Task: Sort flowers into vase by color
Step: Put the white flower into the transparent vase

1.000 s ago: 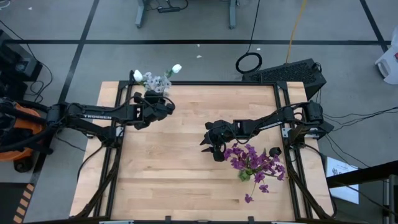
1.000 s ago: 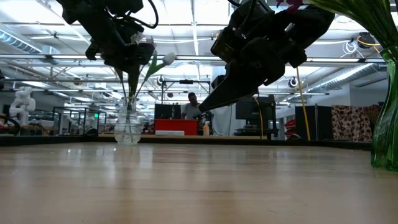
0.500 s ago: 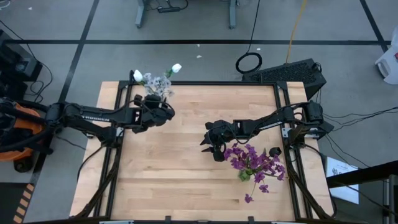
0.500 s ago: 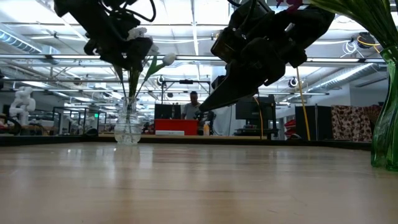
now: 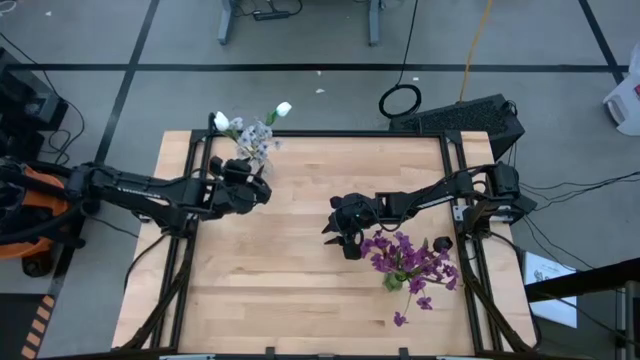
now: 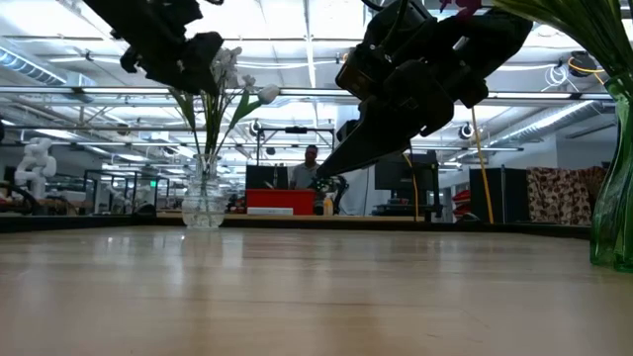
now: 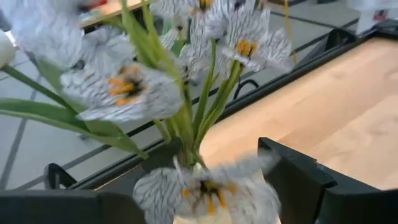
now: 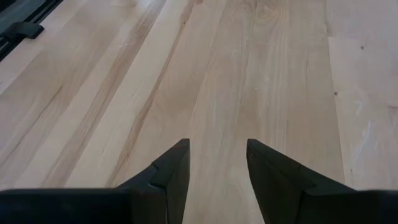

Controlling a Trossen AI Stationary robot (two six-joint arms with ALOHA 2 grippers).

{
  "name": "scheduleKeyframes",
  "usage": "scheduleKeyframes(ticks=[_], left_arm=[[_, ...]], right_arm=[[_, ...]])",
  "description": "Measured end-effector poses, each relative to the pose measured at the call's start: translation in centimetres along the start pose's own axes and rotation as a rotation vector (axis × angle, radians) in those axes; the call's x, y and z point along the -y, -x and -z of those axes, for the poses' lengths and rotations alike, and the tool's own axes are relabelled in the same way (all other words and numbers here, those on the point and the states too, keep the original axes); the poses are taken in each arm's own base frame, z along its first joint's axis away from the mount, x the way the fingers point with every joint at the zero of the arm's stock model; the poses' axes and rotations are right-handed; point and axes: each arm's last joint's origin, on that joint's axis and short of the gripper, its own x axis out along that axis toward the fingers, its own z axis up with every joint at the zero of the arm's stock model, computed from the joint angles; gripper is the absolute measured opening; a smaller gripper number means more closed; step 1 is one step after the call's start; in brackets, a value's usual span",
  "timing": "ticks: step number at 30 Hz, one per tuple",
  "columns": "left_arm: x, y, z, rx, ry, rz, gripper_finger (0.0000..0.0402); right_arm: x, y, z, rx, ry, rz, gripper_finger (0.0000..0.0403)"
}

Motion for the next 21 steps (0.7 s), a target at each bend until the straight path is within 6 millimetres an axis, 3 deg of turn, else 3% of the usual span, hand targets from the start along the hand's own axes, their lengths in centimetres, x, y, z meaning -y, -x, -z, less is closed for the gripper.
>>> scheduleKeyframes(ticks=[11,21], left_arm=[[-0.2,2.7,0.4,-0.018,-0.021,0.157,0.0212],[1.1,5.0,1.4,0.01,-0.033,0.319,0.021]], right_arm=[[0.0,0.0,0.0,-0.004,0.003,0.0,0.0151],[0.4,0.1,-0.9,0.091,0.046,0.017,0.0151]])
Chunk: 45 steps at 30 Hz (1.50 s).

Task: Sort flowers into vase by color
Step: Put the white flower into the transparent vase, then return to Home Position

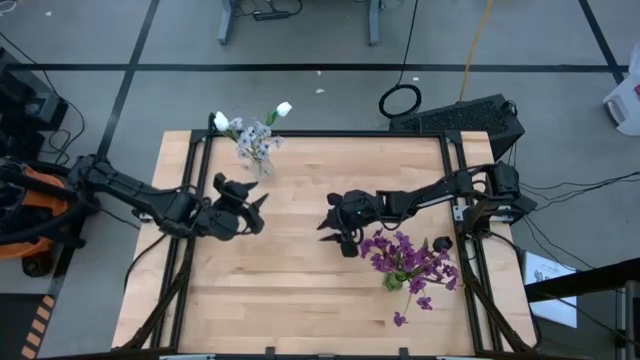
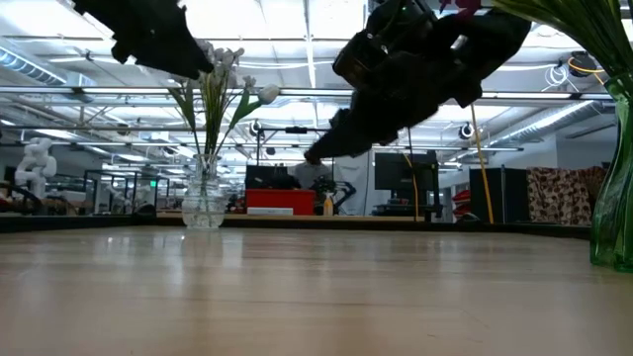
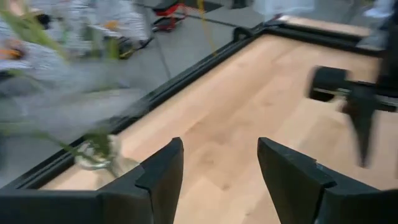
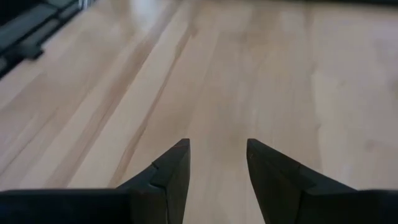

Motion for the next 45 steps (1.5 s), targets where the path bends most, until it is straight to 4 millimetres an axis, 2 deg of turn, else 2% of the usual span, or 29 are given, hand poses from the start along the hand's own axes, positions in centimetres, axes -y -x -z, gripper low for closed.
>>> scheduleKeyframes(ticks=[3,7,14,19,23,25,28,31,39,42,45], left_arm=[[0.6,0.3,0.7,0.018,-0.016,0.048,0.0194],[1.1,0.5,1.8,0.027,-0.043,0.086,0.0148],[1.5,0.5,3.8,0.037,-0.044,0.129,0.0057],[1.8,0.4,5.5,0.07,-0.051,0.173,0.0008],[2.1,0.1,6.2,0.153,-0.056,0.239,0.0008],[2.3,0.0,6.4,0.201,-0.078,0.343,0.0007],[2.4,0.0,6.5,0.282,-0.126,0.532,0.0003],[2.2,-0.1,7.0,0.334,-0.176,0.612,0.0003],[1.1,-1.3,8.8,0.336,-0.232,0.683,0.0003],[0.7,-1.7,9.0,0.345,-0.234,0.673,0.0003],[0.4,-2.0,9.0,0.346,-0.239,0.65,0.0002]], right_arm=[[0.5,0.1,-0.6,0.07,0.002,0.017,0.015],[0.7,0.2,-1.0,0.107,0.007,0.027,0.0136],[0.7,0.2,-1.2,0.129,0.02,0.029,0.0091],[0.7,0.2,-1.2,0.13,0.033,0.03,0.0053],[0.9,0.4,-1.3,0.138,0.043,0.036,0.0022],[1.2,0.5,-1.6,0.16,0.047,0.045,0.0008],[1.6,1.0,-2.0,0.193,0.049,0.059,0.0003],[2.0,1.5,-2.4,0.21,0.061,0.073,0.0003],[2.5,4.3,-4.5,0.308,0.076,0.113,0.0001],[2.0,5.8,-4.5,0.325,0.081,0.117,0.0001],[1.4,7.5,-3.8,0.336,0.067,0.162,0.0001]])
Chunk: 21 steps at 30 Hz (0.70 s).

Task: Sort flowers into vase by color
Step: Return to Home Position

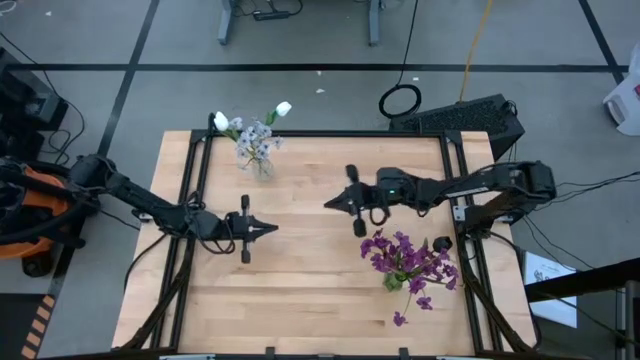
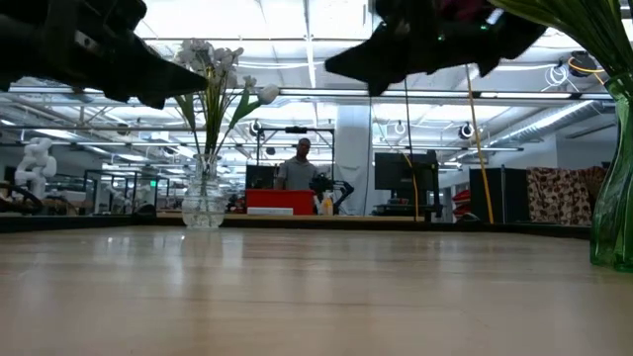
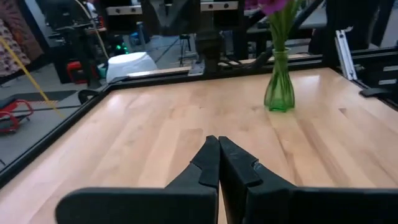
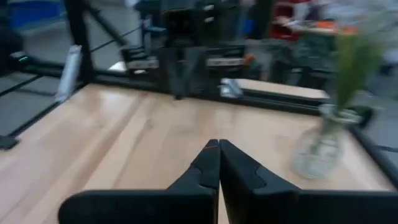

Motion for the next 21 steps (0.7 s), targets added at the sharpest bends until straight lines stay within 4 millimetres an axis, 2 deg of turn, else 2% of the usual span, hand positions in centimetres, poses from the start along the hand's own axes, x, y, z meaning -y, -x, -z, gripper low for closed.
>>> scheduleKeyframes(ticks=[6,11,18,21], left_arm=[[-0.6,-0.2,-0.3,0.033,0.01,-0.024,0.0002],[-1.1,-0.4,-0.3,0.035,-0.022,0.004,0.0002],[-2.1,-0.8,-0.1,0.038,-0.045,0.066,0.0002],[-2.4,-0.9,0.0,0.025,-0.03,0.062,0.0002]], right_arm=[[-0.8,3.7,1.5,0.099,-0.043,0.042,0.0],[-1.5,6.0,3.0,0.183,-0.074,0.044,0.0],[-3.2,7.0,5.3,0.13,-0.097,0.087,0.0],[-4.0,7.1,5.7,0.114,-0.093,0.084,0.0]])
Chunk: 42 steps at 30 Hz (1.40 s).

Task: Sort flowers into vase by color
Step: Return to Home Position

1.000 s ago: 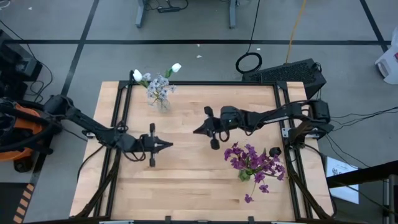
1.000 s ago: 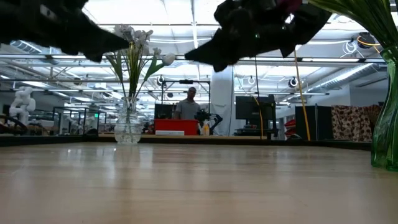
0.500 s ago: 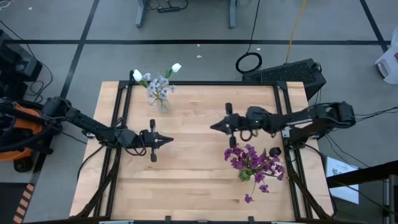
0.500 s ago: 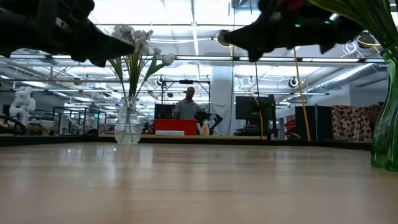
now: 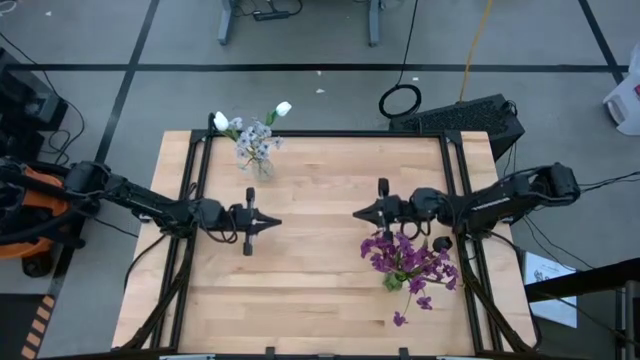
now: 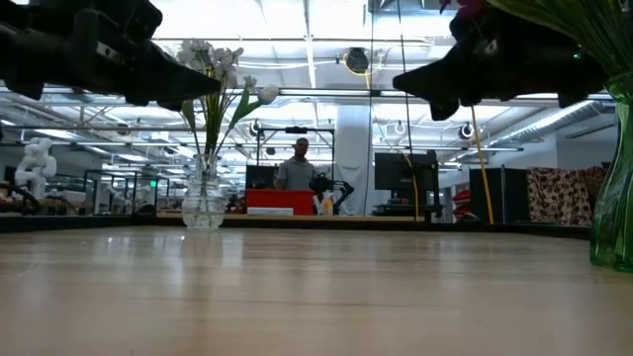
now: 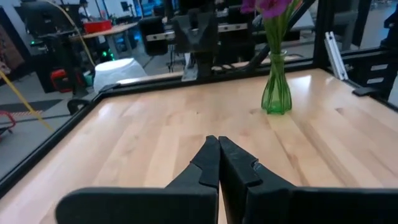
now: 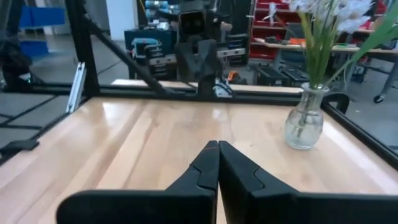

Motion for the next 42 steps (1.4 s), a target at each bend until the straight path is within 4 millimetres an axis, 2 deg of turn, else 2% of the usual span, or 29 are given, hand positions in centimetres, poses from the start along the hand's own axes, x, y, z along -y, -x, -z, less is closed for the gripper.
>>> scheduleKeyframes(ticks=[8,16,24,33,42], left_arm=[[-0.3,0.2,1.0,-0.057,0.048,-0.04,0.0002],[-0.4,2.4,4.0,-0.026,0.116,-0.129,0.0002],[-0.4,2.5,3.8,-0.01,0.131,-0.115,0.0002],[-0.1,2.7,3.4,0.029,0.06,0.017,0.0002],[-0.2,3.1,3.3,0.015,0.072,0.016,0.0002]], right_arm=[[-1.2,0.7,1.6,-0.076,0.053,0.014,0.0],[-1.2,3.2,3.0,-0.081,0.026,-0.034,0.0],[-1.1,4.9,3.7,-0.069,0.018,-0.035,0.0],[-1.0,6.4,5.1,-0.087,0.003,-0.037,0.0],[-1.1,7.1,5.5,-0.085,-0.017,-0.084,0.0]])
